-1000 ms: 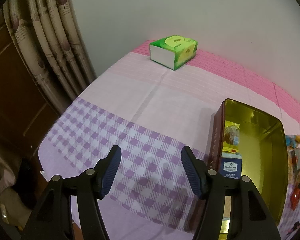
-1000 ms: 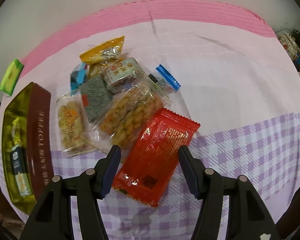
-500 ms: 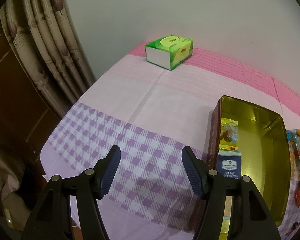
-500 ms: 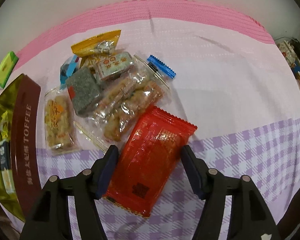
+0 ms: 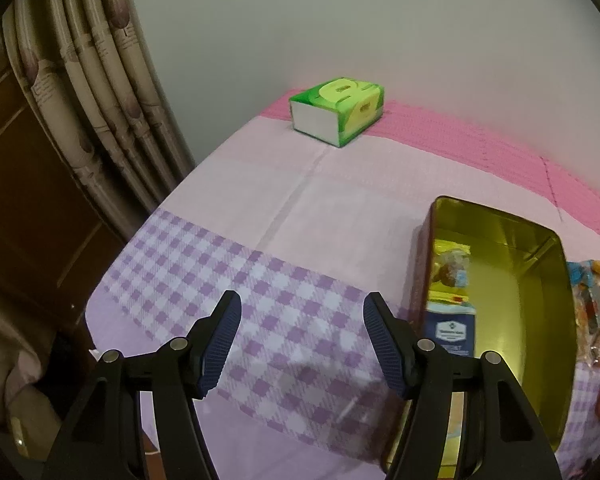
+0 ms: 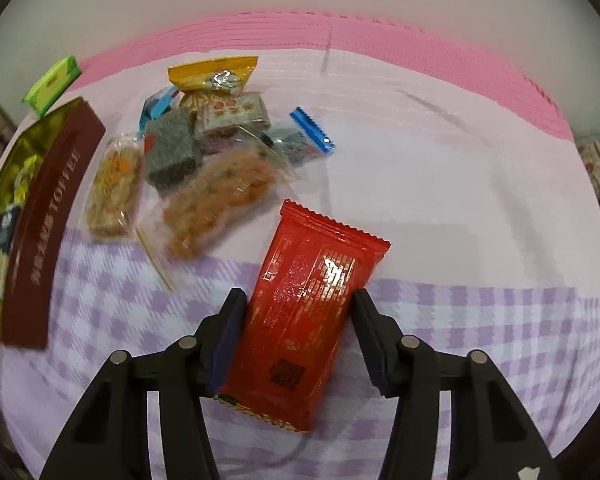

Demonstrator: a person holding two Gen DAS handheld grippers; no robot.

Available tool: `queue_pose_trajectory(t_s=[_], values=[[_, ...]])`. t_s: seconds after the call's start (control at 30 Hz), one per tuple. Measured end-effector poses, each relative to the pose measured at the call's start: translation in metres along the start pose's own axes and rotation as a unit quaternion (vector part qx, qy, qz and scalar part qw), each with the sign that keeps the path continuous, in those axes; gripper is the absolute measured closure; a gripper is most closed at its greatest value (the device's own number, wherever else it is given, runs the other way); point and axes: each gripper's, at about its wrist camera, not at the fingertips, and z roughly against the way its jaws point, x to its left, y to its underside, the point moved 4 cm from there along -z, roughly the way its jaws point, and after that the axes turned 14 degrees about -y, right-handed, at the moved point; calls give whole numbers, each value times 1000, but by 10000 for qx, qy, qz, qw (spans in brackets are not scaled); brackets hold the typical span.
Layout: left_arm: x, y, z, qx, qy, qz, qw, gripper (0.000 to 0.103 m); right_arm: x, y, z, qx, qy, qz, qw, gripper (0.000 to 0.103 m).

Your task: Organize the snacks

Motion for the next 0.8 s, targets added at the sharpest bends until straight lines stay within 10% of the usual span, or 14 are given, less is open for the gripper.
queue_pose_trajectory(t_s=[0.23,0.8], values=[[-26,1,25,-16,482,-180,9987,39,-9,13,3,-4,-10,706,9975,52],[-159,10,101,135,2025,-1241,9713,39,-43,19,24,-703,-85,256,9972,57]])
